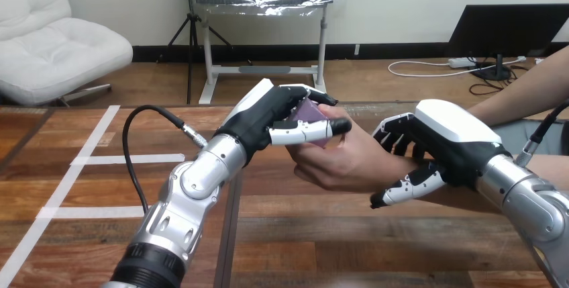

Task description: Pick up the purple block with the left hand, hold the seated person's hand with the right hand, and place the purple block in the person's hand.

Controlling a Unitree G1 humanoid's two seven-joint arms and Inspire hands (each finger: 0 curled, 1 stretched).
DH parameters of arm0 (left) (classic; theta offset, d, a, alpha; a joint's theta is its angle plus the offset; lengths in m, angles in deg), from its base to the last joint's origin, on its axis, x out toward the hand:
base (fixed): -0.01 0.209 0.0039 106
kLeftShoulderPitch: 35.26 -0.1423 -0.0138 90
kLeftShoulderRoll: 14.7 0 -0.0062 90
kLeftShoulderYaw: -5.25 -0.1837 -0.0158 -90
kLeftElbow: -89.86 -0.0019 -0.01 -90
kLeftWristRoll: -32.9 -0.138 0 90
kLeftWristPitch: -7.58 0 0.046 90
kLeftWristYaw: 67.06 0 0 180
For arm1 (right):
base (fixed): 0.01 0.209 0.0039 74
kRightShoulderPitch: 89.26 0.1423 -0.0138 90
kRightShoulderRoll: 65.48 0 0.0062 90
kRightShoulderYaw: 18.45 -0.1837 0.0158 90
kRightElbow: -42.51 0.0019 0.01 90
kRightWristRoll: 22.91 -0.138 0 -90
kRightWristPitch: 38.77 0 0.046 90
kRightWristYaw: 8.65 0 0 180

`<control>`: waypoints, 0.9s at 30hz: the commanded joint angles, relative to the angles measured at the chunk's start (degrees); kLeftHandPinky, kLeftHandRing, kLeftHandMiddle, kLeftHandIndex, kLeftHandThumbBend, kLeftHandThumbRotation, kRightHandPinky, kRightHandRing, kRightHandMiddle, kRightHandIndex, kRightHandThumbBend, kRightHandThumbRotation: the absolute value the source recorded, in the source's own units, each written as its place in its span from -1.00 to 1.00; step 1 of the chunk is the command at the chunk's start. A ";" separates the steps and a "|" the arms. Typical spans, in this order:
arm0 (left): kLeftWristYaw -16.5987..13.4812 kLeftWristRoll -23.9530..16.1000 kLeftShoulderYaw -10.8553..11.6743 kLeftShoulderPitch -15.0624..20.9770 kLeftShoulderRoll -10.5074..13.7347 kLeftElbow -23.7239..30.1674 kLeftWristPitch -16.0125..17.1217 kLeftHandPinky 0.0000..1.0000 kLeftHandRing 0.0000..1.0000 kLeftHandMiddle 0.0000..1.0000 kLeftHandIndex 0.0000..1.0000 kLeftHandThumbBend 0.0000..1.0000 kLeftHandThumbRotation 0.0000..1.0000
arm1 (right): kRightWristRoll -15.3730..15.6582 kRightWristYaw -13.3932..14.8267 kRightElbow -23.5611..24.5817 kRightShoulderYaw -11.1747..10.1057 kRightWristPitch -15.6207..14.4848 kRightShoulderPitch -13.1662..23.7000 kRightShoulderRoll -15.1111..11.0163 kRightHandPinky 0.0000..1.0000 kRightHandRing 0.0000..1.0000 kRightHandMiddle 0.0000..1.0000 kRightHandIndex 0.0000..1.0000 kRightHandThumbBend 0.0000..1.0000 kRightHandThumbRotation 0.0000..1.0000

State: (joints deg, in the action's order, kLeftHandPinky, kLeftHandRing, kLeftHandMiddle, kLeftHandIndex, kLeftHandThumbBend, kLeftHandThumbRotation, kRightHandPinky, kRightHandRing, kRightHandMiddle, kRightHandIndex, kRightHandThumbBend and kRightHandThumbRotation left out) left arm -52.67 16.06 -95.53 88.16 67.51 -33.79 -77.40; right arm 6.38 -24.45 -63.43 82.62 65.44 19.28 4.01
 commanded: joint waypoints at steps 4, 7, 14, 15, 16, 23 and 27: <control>-1.77 -0.08 0.18 1.04 1.06 1.97 1.77 0.29 0.42 0.44 0.42 0.71 0.91 | -0.12 -0.58 -1.77 1.11 0.43 -0.85 0.45 0.10 0.35 0.37 0.40 0.67 -0.08; -2.08 -0.06 0.26 0.87 1.14 1.87 1.96 0.32 0.41 0.42 0.41 0.74 0.93 | -0.07 -0.49 -2.19 1.12 0.71 -0.76 0.37 0.13 0.37 0.39 0.42 0.67 -0.02; -2.56 0.23 0.48 0.38 1.48 1.65 2.67 0.34 0.40 0.39 0.41 0.76 0.97 | -0.06 -0.66 -2.49 1.10 0.78 -0.82 0.30 0.15 0.41 0.42 0.45 0.66 0.03; -2.60 0.33 0.56 0.26 1.51 1.66 2.72 0.34 0.40 0.39 0.41 0.76 0.97 | -0.10 -0.77 -2.52 1.09 0.73 -0.85 0.28 0.15 0.41 0.43 0.45 0.66 0.03; -2.62 0.38 0.59 0.18 1.53 1.68 2.73 0.34 0.40 0.39 0.41 0.77 0.97 | -0.14 -0.84 -2.55 1.08 0.70 -0.87 0.27 0.16 0.42 0.44 0.46 0.66 0.04; -3.16 0.52 0.78 -0.60 1.75 2.04 3.22 0.37 0.44 0.42 0.42 0.81 1.00 | -0.50 -1.40 -2.35 0.89 0.58 -1.27 0.20 0.23 0.52 0.53 0.53 0.66 0.10; -3.24 0.61 0.83 -1.20 1.84 2.89 2.80 0.40 0.47 0.46 0.44 0.80 1.00 | -1.29 -1.65 -2.52 0.59 0.84 -1.54 0.34 0.29 0.57 0.59 0.59 0.69 0.15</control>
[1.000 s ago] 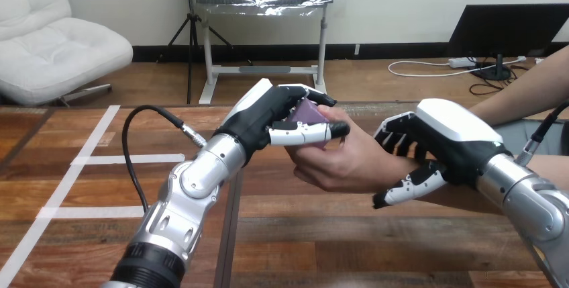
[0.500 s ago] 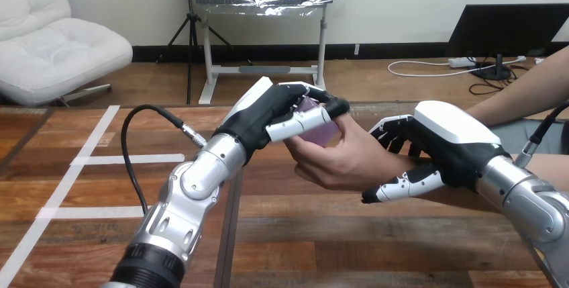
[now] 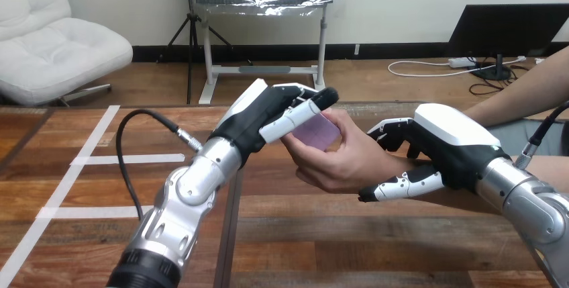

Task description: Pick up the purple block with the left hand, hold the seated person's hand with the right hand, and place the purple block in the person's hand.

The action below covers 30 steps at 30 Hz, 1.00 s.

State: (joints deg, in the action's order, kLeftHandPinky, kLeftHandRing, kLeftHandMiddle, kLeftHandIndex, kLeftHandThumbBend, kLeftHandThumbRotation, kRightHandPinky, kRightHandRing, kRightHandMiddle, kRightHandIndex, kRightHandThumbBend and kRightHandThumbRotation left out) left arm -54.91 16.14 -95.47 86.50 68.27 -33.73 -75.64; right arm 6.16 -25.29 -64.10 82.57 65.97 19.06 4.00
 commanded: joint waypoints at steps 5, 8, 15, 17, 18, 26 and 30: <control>-0.87 0.96 1.09 -0.47 1.32 3.72 1.04 0.46 0.54 0.53 0.47 0.78 1.00 | -2.31 -1.22 -1.51 0.04 0.12 -1.92 0.73 0.39 0.66 0.69 0.70 0.79 0.32; -1.00 1.35 1.37 -1.20 1.36 4.37 1.29 0.50 0.58 0.57 0.49 0.79 1.00 | -3.08 -0.91 -1.47 -0.30 0.13 -2.34 1.00 0.44 0.71 0.74 0.76 0.86 0.42; -1.79 2.24 2.52 -4.11 0.98 8.09 -0.07 0.57 0.66 0.64 0.52 0.81 1.00 | -6.62 -1.03 -2.02 -1.38 0.39 -3.12 1.80 0.49 0.77 0.82 0.85 0.96 0.62; -2.22 1.98 2.57 -4.92 1.00 9.17 -0.12 0.59 0.69 0.67 0.54 0.83 1.00 | -7.38 -0.93 -2.09 -1.66 0.39 -3.37 1.99 0.50 0.79 0.84 0.89 0.98 0.73; -2.51 2.00 2.75 -5.72 1.00 10.17 -0.07 0.59 0.69 0.67 0.54 0.83 1.00 | -8.43 -1.19 -1.96 -2.10 0.03 -3.62 2.33 0.50 0.79 0.84 0.89 0.98 0.73; -4.83 1.93 3.68 -10.39 0.61 16.01 0.20 0.62 0.76 0.72 0.61 0.82 1.00 | -14.50 -2.17 -2.21 -4.29 -0.83 -4.62 3.88 0.60 0.89 0.96 0.98 0.98 0.96; -6.24 1.79 4.15 -13.24 0.47 19.53 0.41 0.63 0.77 0.73 0.63 0.78 1.00 | -17.38 -2.01 -2.36 -5.39 0.20 -5.22 4.61 0.66 0.92 0.98 0.99 0.98 0.99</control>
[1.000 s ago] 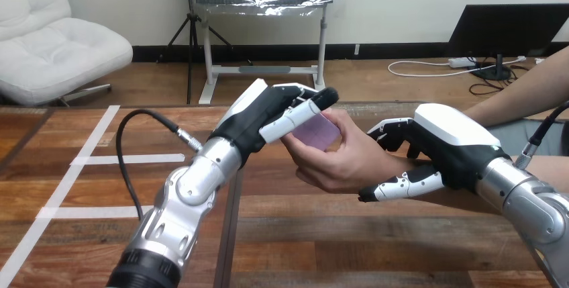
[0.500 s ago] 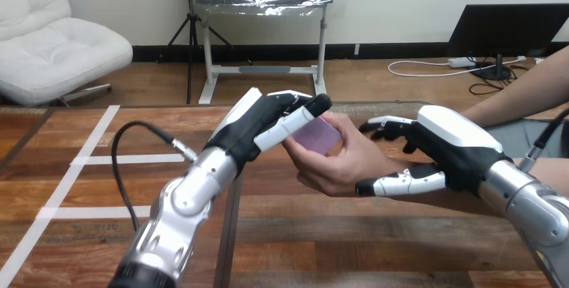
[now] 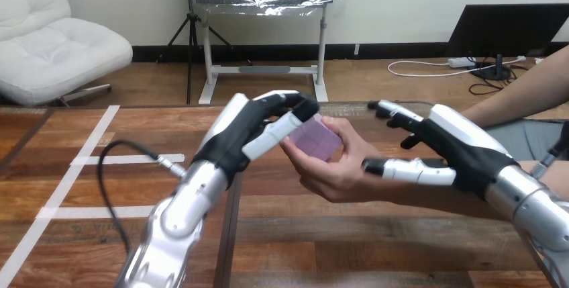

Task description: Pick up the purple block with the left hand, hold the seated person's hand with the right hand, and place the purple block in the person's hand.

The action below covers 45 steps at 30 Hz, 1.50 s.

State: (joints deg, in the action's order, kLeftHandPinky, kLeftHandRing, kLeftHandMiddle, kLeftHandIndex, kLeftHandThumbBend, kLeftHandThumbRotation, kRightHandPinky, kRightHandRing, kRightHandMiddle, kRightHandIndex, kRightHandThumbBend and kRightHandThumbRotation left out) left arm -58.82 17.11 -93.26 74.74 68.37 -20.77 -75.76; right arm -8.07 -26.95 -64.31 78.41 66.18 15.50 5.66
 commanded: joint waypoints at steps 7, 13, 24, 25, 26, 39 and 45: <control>-4.50 2.15 3.27 -6.42 -0.63 12.29 1.79 0.57 0.70 0.68 0.60 0.64 1.00 | -6.18 0.79 -1.88 -3.03 2.65 -2.87 4.19 0.71 0.93 0.99 1.00 0.81 1.00; -4.84 4.80 4.37 -11.63 -1.16 18.33 2.37 0.55 0.69 0.68 0.61 0.46 1.00 | -10.82 0.97 -1.34 -5.31 4.03 -4.13 6.53 0.76 0.94 0.98 0.99 0.72 1.00; -5.62 9.14 6.66 -21.15 -2.15 30.00 2.78 0.56 0.65 0.67 0.63 0.48 1.00 | -19.05 0.00 3.49 -8.19 4.16 -6.92 10.49 0.89 0.98 0.96 0.95 0.80 1.00; -5.64 9.29 6.82 -21.93 -2.08 31.03 2.90 0.56 0.65 0.67 0.63 0.49 1.00 | -19.80 -0.31 3.97 -8.34 4.30 -7.19 10.72 0.91 0.98 0.96 0.95 0.84 1.00; -5.64 9.39 6.93 -22.49 -2.04 31.81 2.94 0.56 0.64 0.67 0.63 0.51 1.00 | -20.31 -0.54 4.34 -8.46 4.37 -7.40 10.89 0.92 0.98 0.96 0.95 0.87 1.00; -5.24 14.43 9.37 -31.66 -2.46 45.05 5.12 0.30 0.55 0.60 0.59 0.60 1.00 | -30.93 -0.72 15.13 -9.40 4.17 -12.24 16.76 0.84 0.86 0.85 0.84 0.91 1.00; -4.75 16.17 10.25 -35.68 -2.24 50.50 5.31 0.12 0.50 0.56 0.56 0.66 0.97 | -34.28 -0.91 20.11 -9.09 5.13 -14.55 19.13 0.78 0.82 0.81 0.79 0.92 1.00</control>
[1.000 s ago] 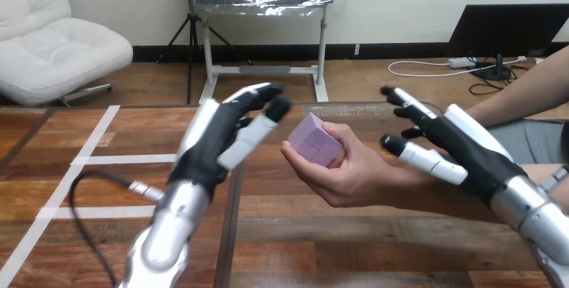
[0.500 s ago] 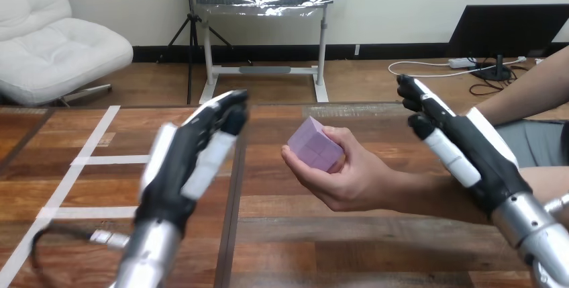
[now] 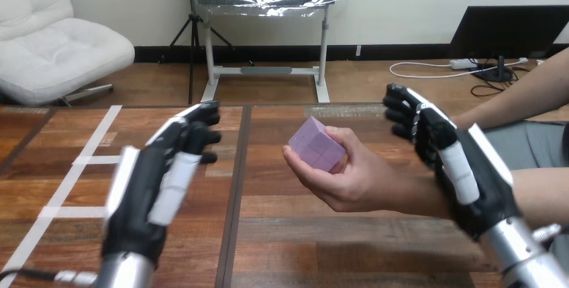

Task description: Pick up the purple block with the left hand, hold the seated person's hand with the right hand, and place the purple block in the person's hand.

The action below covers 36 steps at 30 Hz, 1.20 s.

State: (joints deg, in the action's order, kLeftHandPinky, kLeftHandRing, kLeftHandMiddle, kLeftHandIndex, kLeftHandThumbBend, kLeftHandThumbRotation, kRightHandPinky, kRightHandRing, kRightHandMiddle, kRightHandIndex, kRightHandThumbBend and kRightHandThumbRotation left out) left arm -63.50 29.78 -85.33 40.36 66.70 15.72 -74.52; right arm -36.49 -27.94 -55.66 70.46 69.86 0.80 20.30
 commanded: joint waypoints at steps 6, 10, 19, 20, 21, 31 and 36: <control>0.44 4.90 2.67 -4.68 -0.29 18.12 4.66 0.10 0.51 0.56 0.54 0.61 0.94 | -7.23 0.09 16.22 -0.58 1.85 -2.28 5.86 0.72 0.78 0.79 0.77 0.90 1.00; 0.14 4.90 2.67 -6.79 -0.62 20.16 5.22 0.08 0.50 0.56 0.52 0.60 0.94 | -8.47 -0.17 19.30 -0.20 1.43 -3.96 6.64 0.70 0.77 0.78 0.76 0.91 1.00; -1.53 3.51 1.83 -11.66 -2.70 22.99 8.08 0.06 0.48 0.52 0.48 0.48 0.95 | -9.34 -0.60 25.14 0.28 1.60 -8.52 7.56 0.70 0.76 0.77 0.75 0.94 1.00; -1.89 3.21 1.54 -12.29 -3.20 22.68 9.05 0.06 0.48 0.52 0.48 0.46 0.95 | -9.69 -0.89 25.80 0.41 1.65 -9.22 7.65 0.71 0.77 0.77 0.75 0.94 1.00; -2.09 3.06 1.32 -12.71 -3.52 22.47 9.70 0.06 0.48 0.52 0.48 0.43 0.95 | -9.92 -1.08 26.27 0.46 1.62 -9.68 7.71 0.72 0.78 0.77 0.76 0.94 1.00; -2.91 4.90 -1.31 -17.02 -5.41 21.19 12.17 0.05 0.52 0.53 0.48 0.30 0.96 | -12.52 -3.39 28.78 0.96 1.61 -13.81 8.64 0.75 0.80 0.80 0.77 0.91 0.94; -3.55 5.72 -2.39 -18.78 -5.50 20.21 13.78 0.12 0.53 0.54 0.51 0.26 0.96 | -13.07 -4.15 30.36 1.02 0.86 -15.89 8.64 0.76 0.81 0.82 0.79 0.89 0.95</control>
